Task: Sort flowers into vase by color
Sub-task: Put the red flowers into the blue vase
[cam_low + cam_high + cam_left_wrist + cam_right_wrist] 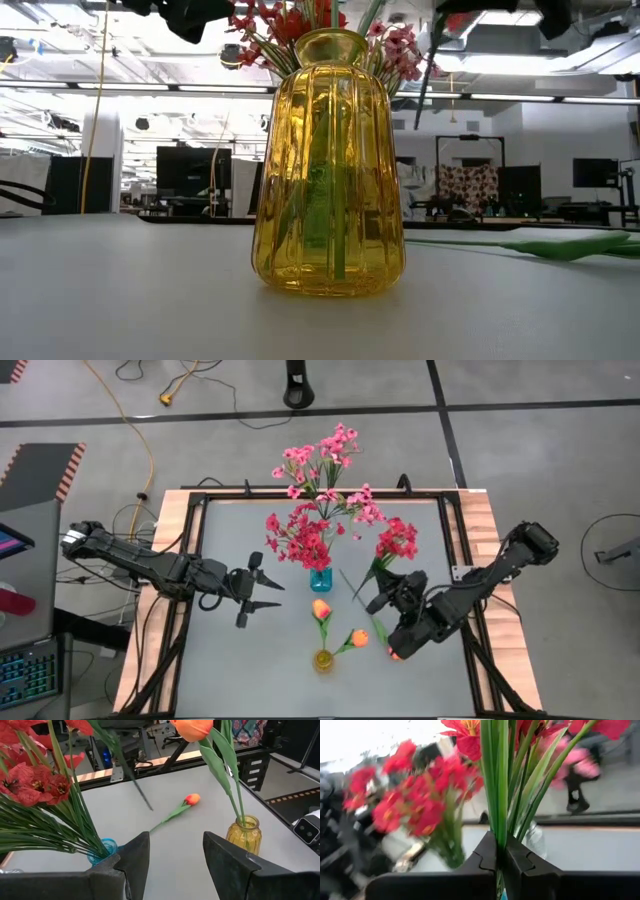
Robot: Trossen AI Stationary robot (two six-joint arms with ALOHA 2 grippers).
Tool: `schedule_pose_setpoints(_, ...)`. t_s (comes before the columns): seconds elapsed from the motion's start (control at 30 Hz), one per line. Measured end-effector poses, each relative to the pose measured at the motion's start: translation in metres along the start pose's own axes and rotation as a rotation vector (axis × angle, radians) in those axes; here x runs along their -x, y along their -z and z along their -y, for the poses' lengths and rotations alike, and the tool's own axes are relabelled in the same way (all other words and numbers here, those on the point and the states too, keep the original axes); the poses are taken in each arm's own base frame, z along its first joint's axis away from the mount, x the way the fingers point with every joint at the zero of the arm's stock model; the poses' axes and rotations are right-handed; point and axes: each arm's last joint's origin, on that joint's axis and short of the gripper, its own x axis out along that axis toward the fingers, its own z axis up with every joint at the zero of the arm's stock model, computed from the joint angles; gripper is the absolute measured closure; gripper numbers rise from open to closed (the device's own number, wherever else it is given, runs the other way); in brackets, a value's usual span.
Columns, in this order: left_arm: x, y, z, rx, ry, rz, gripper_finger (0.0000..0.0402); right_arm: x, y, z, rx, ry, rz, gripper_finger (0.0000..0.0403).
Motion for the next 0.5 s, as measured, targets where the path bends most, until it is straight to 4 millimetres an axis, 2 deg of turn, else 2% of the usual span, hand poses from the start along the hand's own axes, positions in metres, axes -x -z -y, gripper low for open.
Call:
schedule_pose_setpoints(0.13,0.0,0.0,0.0,0.0,0.0,0.0,0.0228,-0.005,-0.004,-0.017,0.093,-0.041,-0.071,0.0369)
schedule_pose_setpoints(0.23,0.0,0.0,0.0,0.0,0.0,0.0,0.0228,-0.012,-0.012,-0.027,0.235,-0.063,-0.065,0.0369)
schedule_pose_setpoints(0.4,0.0,0.0,0.0,-0.001,0.0,-0.003,0.0228,-0.023,-0.03,-0.029,0.325,-0.101,-0.077,0.0369)
schedule_pose_setpoints(0.5,0.0,0.0,0.0,-0.01,0.0,-0.003,0.0228,-0.03,-0.034,-0.028,0.345,-0.124,-0.098,0.0369)
